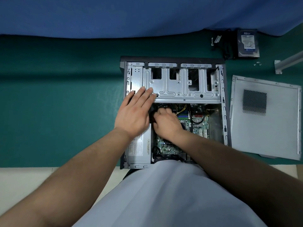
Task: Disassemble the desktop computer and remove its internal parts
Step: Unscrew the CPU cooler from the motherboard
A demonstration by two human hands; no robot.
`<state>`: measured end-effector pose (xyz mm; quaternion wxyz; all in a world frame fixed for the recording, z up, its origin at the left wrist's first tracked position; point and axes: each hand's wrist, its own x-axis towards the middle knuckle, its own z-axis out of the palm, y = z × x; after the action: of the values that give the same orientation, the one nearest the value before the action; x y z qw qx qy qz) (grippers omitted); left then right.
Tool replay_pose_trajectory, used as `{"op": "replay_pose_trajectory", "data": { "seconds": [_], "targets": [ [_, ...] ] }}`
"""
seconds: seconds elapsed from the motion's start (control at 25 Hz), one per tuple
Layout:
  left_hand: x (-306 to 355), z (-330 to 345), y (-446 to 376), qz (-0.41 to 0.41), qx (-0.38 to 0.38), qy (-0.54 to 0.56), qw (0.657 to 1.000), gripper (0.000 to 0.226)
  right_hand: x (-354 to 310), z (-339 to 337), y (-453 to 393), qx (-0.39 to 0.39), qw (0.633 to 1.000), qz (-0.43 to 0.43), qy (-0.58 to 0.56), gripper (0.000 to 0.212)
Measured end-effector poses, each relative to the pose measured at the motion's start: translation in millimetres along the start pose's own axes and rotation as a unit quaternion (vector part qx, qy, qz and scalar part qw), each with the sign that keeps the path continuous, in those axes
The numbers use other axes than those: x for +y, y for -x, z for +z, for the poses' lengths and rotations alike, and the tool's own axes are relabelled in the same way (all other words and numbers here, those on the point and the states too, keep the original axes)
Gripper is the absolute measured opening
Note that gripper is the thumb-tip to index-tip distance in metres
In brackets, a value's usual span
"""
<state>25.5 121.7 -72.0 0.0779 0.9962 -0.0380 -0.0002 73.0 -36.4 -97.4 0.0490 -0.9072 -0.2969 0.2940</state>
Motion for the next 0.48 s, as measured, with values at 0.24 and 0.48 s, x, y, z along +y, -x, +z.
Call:
{"op": "replay_pose_trajectory", "data": {
  "seconds": [0.24,0.48],
  "targets": [
    [-1.0,2.1,1.6,0.012,0.004,0.004,1.000,0.059,31.0,-2.7,40.4,0.063,0.991,-0.041,-0.107,0.064],
    [-1.5,-2.9,9.4,0.125,0.006,0.027,0.992,0.054,78.9,0.4,84.9,0.059,0.984,0.040,-0.164,0.082]
  ]
}}
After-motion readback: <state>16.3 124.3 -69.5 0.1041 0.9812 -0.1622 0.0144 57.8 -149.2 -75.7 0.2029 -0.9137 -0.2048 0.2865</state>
